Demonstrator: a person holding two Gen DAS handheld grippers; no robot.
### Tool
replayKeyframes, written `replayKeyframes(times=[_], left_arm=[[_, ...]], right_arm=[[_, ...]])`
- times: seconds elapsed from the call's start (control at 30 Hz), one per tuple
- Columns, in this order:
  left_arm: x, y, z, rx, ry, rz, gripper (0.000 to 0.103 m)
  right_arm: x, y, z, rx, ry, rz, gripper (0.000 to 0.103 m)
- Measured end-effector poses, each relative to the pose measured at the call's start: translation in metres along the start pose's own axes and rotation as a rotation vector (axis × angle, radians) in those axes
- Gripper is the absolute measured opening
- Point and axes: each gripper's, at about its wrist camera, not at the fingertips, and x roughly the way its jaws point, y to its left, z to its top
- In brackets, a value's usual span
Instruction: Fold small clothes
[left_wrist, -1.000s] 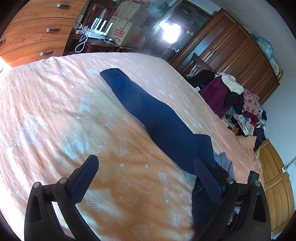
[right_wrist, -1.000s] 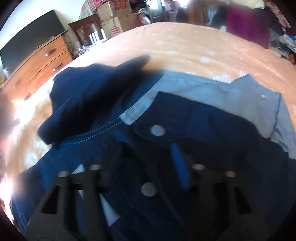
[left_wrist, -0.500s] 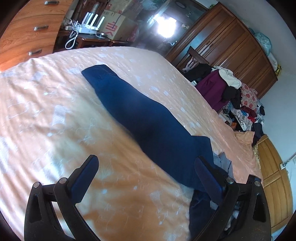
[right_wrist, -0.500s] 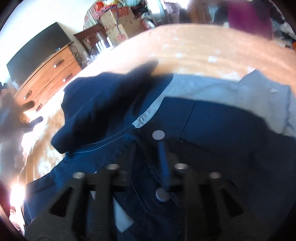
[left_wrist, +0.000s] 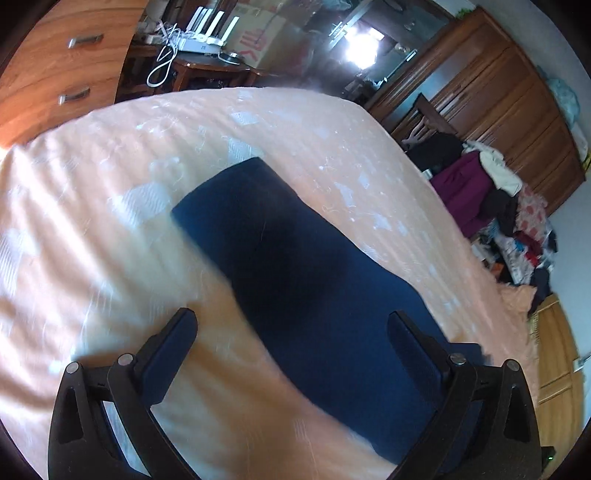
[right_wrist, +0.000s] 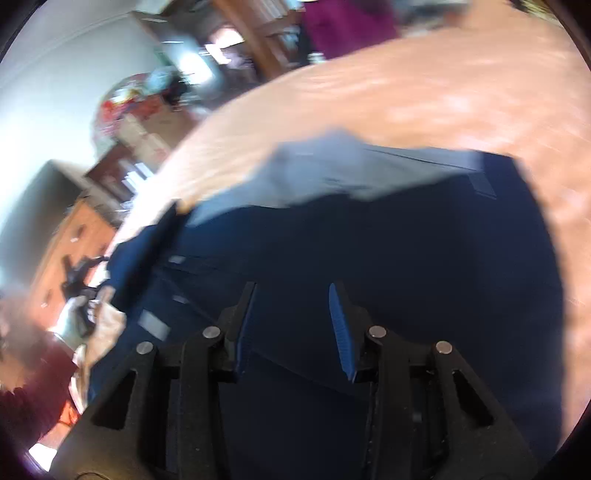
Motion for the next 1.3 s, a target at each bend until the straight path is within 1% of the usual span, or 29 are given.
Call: replayKeyframes(times=[0.1, 0.13, 0.17, 0.2, 0.23, 0.27, 0.3, 0.33, 0.37, 0.4, 0.43, 0.47, 0.5, 0.53, 0.6, 0.63, 0.7, 0.73, 0.77, 0.8, 0.83, 0.87, 0.93, 0.97, 1.0, 1.03, 1.1, 1.2, 1.3], left_arm=[[0.01, -0.004, 0.008, 0.002, -0.027, 0.019, 0.102], [0.015, -0.004, 0.011, -0.005, -0.03, 0.024, 0.102], [0.018, -0.003, 0.013, -0.01, -0.031, 0.029, 0.102], [0.021, -0.002, 0.014, -0.017, -0.037, 0.029, 0.101], [0.024, -0.002, 0.016, -0.022, -0.041, 0.013, 0.095], [0.027, -0.002, 0.019, -0.026, -0.039, -0.013, 0.086], [0.028, 0.002, 0.02, -0.038, -0.033, -0.059, 0.056], [0.029, 0.001, 0.021, -0.054, -0.02, -0.123, 0.027], [0.027, -0.01, 0.022, -0.039, -0.019, -0.148, 0.027], [0.019, -0.032, 0.021, 0.033, -0.039, -0.165, 0.027], [0.009, -0.055, 0.018, 0.102, -0.056, -0.202, 0.027], [-0.003, -0.079, 0.014, 0.163, -0.073, -0.249, 0.027], [-0.015, -0.102, 0.009, 0.222, -0.091, -0.291, 0.027], [-0.027, -0.127, 0.002, 0.277, -0.107, -0.332, 0.027], [-0.044, -0.169, -0.013, 0.342, -0.113, -0.405, 0.027], [-0.052, -0.193, -0.025, 0.379, -0.111, -0.451, 0.027], [-0.063, -0.236, -0.048, 0.45, -0.104, -0.518, 0.03], [-0.068, -0.257, -0.063, 0.486, -0.103, -0.545, 0.034], [-0.068, -0.28, -0.084, 0.517, -0.088, -0.592, 0.046], [-0.064, -0.295, -0.102, 0.546, -0.038, -0.633, 0.084], [-0.056, -0.311, -0.125, 0.589, 0.031, -0.644, 0.103], [-0.046, -0.321, -0.152, 0.622, 0.095, -0.646, 0.102], [-0.029, -0.32, -0.182, 0.638, 0.201, -0.651, 0.095], [-0.023, -0.315, -0.193, 0.628, 0.23, -0.632, 0.094], [-0.02, -0.305, -0.2, 0.595, 0.252, -0.63, 0.094], [-0.02, -0.294, -0.203, 0.561, 0.264, -0.637, 0.094], [-0.029, -0.27, -0.203, 0.506, 0.233, -0.625, 0.094], [-0.046, -0.237, -0.197, 0.415, 0.182, -0.59, 0.095], [-0.056, -0.209, -0.193, 0.36, 0.167, -0.549, 0.096]], right_arm=[[-0.02, -0.035, -0.009, 0.061, -0.007, -0.049, 0.038], [-0.023, -0.048, -0.014, 0.088, -0.004, -0.069, 0.037], [-0.021, -0.065, -0.022, 0.121, 0.012, -0.117, 0.033], [-0.016, -0.079, -0.03, 0.154, 0.044, -0.146, 0.023], [-0.012, -0.094, -0.039, 0.207, 0.06, -0.149, 0.0], [-0.015, -0.103, -0.042, 0.267, 0.042, -0.135, 0.0], [-0.017, -0.102, -0.039, 0.274, 0.039, -0.14, 0.0], [-0.021, -0.089, -0.031, 0.227, 0.026, -0.209, 0.01], [-0.026, -0.074, -0.024, 0.185, 0.007, -0.249, 0.027], [-0.032, -0.057, -0.015, 0.132, -0.031, -0.249, 0.035], [-0.039, -0.03, -0.003, 0.054, -0.086, -0.219, 0.048], [-0.04, -0.011, 0.006, 0.015, -0.109, -0.18, 0.065], [-0.035, 0.011, 0.017, -0.017, -0.117, -0.107, 0.074], [-0.026, 0.034, 0.028, -0.043, -0.11, -0.005, 0.081], [-0.001, 0.065, 0.046, -0.027, -0.057, 0.208, 0.082], [0.017, 0.079, 0.056, 0.01, -0.014, 0.336, 0.082], [0.043, 0.096, 0.069, 0.066, 0.029, 0.495, 0.085], [0.057, 0.098, 0.074, 0.096, 0.073, 0.571, 0.088], [0.073, 0.094, 0.077, 0.143, 0.102, 0.61, 0.088], [0.083, 0.086, 0.077, 0.18, 0.11, 0.62, 0.09], [0.096, 0.074, 0.075, 0.229, 0.134, 0.641, 0.09], [0.11, 0.055, 0.069, 0.312, 0.162, 0.639, 0.091], [0.134, 0.031, 0.054, 0.408, 0.23, 0.632, 0.091], [0.138, 0.016, 0.042, 0.436, 0.249, 0.582, 0.091], [0.143, 0.01, 0.039, 0.45, 0.262, 0.566, 0.088], [0.147, 0.004, 0.037, 0.466, 0.271, 0.579, 0.085], [0.146, 0.009, 0.039, 0.46, 0.265, 0.578, 0.086], [0.146, 0.029, 0.051, 0.361, 0.265, 0.561, 0.086], [0.165, 0.051, 0.054, 0.286, 0.322, 0.487, 0.084]])
